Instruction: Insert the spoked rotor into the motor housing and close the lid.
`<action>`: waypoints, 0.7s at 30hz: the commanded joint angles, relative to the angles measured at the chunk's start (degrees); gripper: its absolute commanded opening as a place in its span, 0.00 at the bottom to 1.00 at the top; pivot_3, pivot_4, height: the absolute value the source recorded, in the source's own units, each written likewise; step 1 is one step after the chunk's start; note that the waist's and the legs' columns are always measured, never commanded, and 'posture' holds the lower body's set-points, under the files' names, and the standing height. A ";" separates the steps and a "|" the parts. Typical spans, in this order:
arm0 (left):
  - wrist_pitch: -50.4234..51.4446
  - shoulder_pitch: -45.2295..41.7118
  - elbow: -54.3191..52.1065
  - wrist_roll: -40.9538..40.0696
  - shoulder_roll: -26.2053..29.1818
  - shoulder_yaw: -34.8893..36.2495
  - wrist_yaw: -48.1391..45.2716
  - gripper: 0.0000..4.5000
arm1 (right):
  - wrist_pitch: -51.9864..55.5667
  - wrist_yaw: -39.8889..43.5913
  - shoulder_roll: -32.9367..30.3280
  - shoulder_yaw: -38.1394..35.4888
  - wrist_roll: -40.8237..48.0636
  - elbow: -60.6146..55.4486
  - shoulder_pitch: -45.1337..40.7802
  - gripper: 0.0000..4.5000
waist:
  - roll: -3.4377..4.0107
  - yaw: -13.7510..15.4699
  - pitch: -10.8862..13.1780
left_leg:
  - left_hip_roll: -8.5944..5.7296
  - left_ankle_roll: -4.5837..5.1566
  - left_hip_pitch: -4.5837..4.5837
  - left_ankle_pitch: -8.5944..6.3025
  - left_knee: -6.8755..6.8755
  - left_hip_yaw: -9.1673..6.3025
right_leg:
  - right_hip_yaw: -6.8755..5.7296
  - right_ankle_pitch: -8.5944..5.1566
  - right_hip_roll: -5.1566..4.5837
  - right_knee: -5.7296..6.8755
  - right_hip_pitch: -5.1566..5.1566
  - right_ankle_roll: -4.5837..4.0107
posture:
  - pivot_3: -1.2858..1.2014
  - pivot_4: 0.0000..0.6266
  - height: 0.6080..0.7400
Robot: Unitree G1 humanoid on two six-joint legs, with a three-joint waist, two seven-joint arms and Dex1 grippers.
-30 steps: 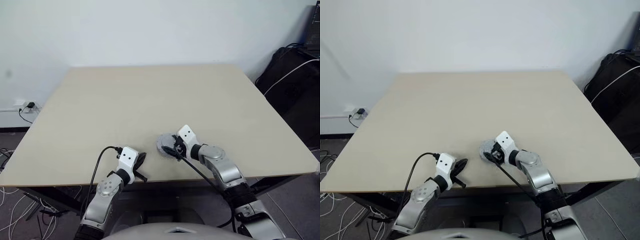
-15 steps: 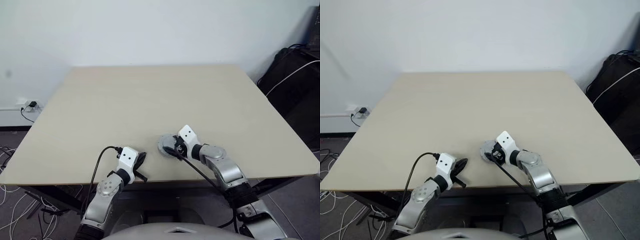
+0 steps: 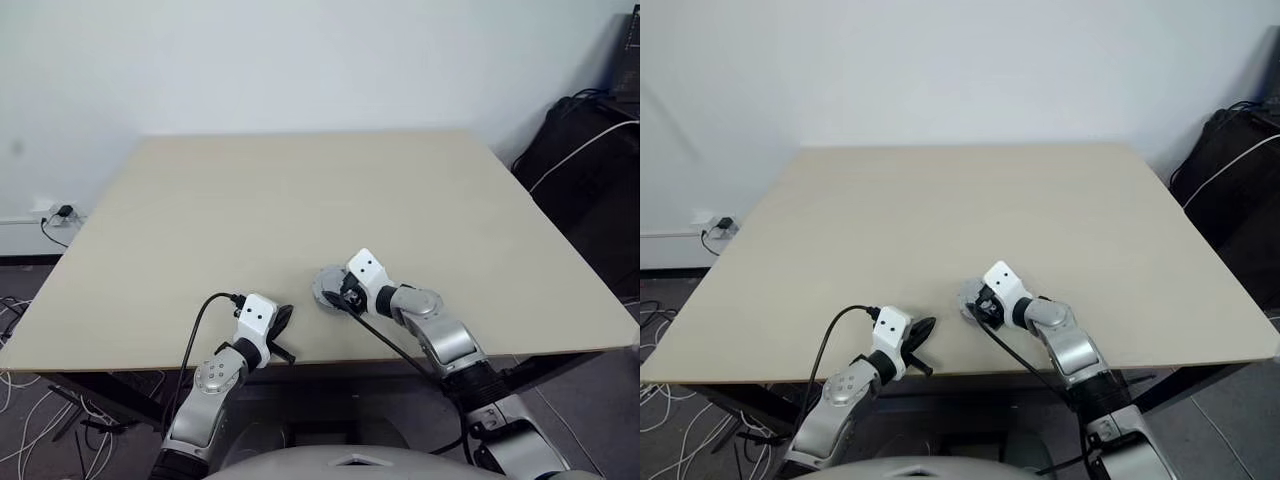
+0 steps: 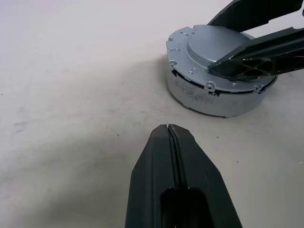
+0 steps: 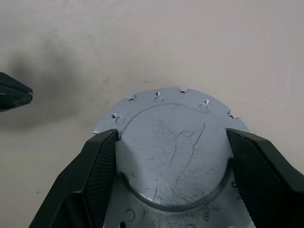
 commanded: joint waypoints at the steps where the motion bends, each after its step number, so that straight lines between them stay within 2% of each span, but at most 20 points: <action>1: -0.30 -0.68 -2.74 -0.15 -0.23 -0.01 0.23 0.01 | 2.67 0.59 -1.28 0.74 -1.52 -0.13 -0.39 0.72 | 0.00 0.04 0.00 | 0.00 0.00 0.02 0.00 0.00 -0.01 | 0.00 0.00 -0.01 -0.01 0.04 0.00 | 0.52 0.00 1.00; 21: 0.70 -0.36 -4.00 -0.20 0.20 -0.26 -0.15 0.01 | 5.77 2.51 -2.81 0.90 -0.74 -0.43 0.07 0.72 | 0.03 0.31 -0.06 | -0.01 0.03 0.03 -0.07 -0.01 -0.08 | -0.02 -0.06 -0.04 -0.09 0.09 0.03 | 0.52 0.00 1.00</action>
